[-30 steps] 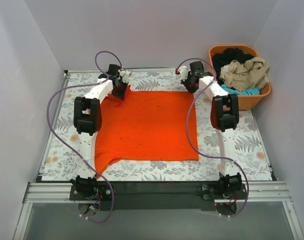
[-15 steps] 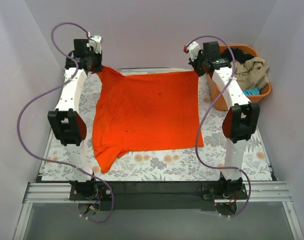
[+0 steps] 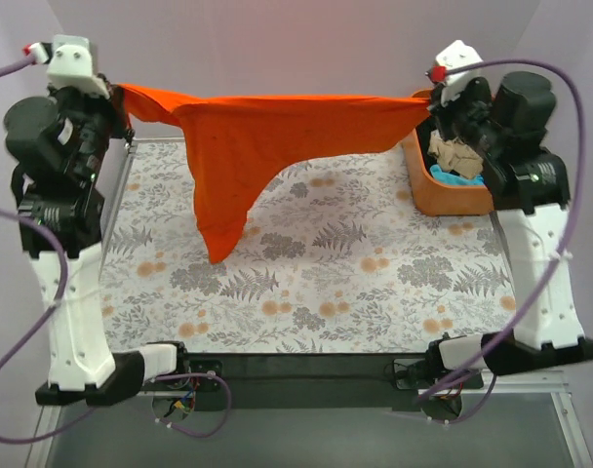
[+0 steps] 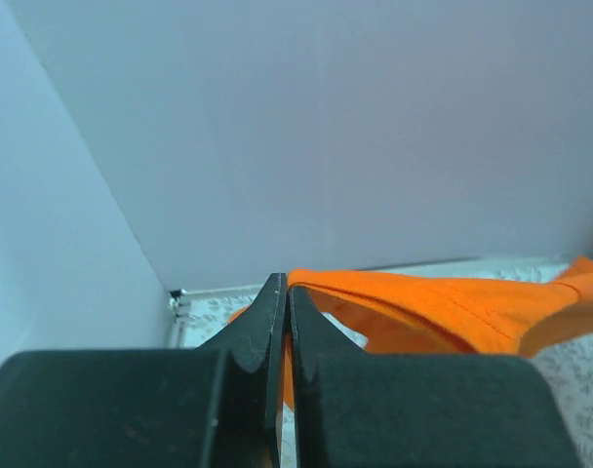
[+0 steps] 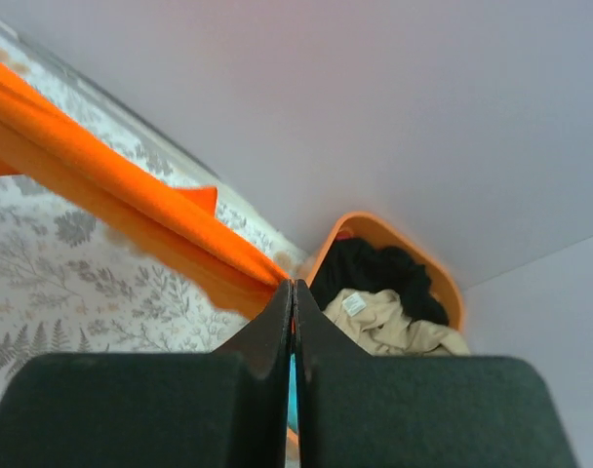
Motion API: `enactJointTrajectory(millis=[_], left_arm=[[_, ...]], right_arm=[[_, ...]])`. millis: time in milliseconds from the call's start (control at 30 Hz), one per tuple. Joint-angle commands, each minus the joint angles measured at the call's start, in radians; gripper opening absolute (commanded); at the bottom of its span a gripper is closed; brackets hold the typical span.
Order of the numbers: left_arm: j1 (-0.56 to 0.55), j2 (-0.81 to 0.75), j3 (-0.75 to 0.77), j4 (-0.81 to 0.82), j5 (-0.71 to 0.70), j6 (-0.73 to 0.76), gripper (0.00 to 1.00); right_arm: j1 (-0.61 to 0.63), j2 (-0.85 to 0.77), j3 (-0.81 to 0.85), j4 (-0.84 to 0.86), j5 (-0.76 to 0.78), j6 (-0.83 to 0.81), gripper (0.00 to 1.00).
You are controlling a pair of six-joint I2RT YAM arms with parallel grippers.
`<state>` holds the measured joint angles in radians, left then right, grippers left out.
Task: Fold and stack the t-shirts
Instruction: Flatten the tshirt out
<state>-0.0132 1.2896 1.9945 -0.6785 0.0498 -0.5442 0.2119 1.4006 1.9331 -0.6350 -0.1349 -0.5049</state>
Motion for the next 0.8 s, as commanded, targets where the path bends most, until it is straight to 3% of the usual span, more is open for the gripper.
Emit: enactJointTrajectory(millis=[0,167,367,467,600,767], left_arm=[[0.012,-0.123,-0.014,0.025,-0.139,-0.014,0.00],[0.042,-0.223,0.029,0.054,-0.159,-0.008,0.00],[0.042,-0.199,0.170,0.056,-0.220,0.049,0.00],[0.042,-0.199,0.106,0.092,-0.245,0.099,0.00],[0.042,-0.167,-0.014,0.092,-0.179,0.132,0.00],[0.041,-0.113,-0.289,0.192,-0.166,0.158,0.00]], right_arm=[[-0.006,-0.133,-0.026,-0.009,-0.012,0.009,0.01],[-0.005,-0.247,0.009,-0.008,-0.019,0.034,0.01],[-0.006,-0.269,0.075,0.027,0.040,0.057,0.01],[-0.006,-0.243,0.079,0.061,0.093,0.052,0.01],[-0.005,-0.152,0.052,0.122,0.097,0.039,0.01],[-0.005,-0.004,-0.055,0.222,0.101,-0.001,0.01]])
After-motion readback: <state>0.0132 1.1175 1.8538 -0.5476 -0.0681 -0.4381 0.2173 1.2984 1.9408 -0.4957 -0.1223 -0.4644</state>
